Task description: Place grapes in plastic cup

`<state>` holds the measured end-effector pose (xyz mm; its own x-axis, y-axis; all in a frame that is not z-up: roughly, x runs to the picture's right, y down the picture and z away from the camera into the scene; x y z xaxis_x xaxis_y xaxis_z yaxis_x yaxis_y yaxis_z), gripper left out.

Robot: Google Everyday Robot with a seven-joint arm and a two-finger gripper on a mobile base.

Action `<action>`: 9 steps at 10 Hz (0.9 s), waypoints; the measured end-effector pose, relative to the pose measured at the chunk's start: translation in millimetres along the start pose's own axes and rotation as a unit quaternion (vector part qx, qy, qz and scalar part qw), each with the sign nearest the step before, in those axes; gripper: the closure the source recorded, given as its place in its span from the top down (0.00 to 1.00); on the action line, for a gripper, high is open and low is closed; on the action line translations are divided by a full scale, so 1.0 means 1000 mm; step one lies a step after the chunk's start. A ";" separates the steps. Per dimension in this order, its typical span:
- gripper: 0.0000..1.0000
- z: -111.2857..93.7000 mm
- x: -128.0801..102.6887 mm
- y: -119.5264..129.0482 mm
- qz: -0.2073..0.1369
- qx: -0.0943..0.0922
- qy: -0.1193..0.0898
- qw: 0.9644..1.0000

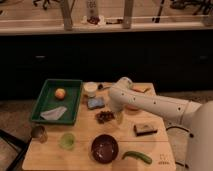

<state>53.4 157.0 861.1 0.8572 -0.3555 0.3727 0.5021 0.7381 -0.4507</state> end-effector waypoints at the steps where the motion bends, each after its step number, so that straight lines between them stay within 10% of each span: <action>1: 0.80 0.004 0.000 0.000 -0.001 -0.003 -0.002 1.000; 9: 0.70 0.029 -0.005 0.003 -0.001 -0.022 -0.018 1.000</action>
<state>47.1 177.4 880.9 0.8514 -0.3359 0.4028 0.5098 0.7106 -0.4849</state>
